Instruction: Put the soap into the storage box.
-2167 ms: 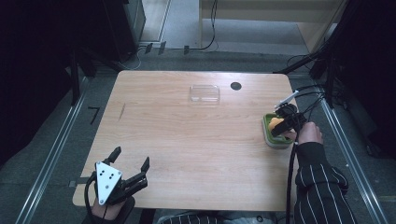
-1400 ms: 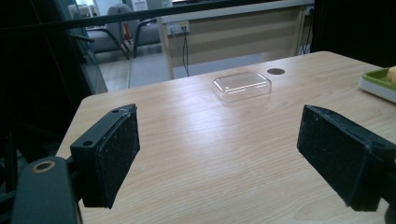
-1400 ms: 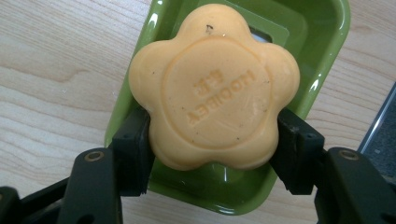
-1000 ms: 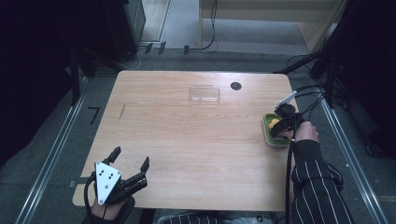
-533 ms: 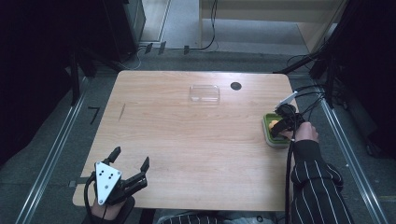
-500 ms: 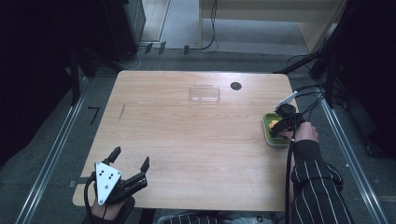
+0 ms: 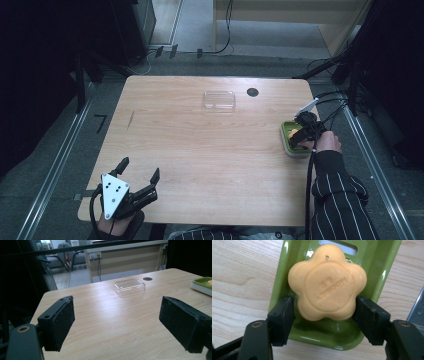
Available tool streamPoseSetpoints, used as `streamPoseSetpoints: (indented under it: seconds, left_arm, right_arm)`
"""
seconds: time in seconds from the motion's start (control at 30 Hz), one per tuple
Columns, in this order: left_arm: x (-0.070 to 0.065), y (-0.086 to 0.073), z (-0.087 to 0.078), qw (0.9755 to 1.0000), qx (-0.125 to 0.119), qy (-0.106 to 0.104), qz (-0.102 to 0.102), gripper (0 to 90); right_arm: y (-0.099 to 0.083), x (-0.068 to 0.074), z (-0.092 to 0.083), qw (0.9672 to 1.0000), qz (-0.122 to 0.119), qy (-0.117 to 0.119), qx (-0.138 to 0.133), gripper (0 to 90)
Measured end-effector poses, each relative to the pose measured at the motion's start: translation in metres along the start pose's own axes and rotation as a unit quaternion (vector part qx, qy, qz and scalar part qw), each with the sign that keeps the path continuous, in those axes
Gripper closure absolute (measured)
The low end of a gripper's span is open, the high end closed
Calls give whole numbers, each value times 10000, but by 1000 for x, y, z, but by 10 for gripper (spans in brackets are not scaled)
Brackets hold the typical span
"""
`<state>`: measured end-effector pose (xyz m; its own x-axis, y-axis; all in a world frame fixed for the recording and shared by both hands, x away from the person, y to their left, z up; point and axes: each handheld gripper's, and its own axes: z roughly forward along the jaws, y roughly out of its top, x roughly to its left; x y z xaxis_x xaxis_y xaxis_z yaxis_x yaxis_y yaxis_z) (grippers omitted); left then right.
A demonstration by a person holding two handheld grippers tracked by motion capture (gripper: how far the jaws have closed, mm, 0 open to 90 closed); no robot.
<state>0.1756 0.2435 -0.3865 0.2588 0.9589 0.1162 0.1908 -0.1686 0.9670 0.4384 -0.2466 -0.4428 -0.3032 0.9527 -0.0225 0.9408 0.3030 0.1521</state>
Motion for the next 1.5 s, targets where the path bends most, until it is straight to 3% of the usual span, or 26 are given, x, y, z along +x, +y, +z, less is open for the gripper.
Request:
streamPoseSetpoints:
  seconds: [0.4, 0.63, 1.27, 1.5]
  left_arm:
    - [0, 0, -1, 10000, 15, 1, 28, 136]
    - [2, -1, -3, 10000, -8, 29, -24, 136]
    - [2, -1, -3, 10000, 5, 22, -13, 136]
    - [2, -1, -2, 10000, -1, 20, -16, 136]
  right_arm:
    - [-10, 9, -12, 9998, -180, 25, -30, 176]
    - [-24, 18, -21, 9990, -414, 100, -105, 95]
    - [-57, 50, -30, 9946, -999, 131, -238, 61]
    - [-73, 63, -26, 9930, -1165, 100, -143, 61]
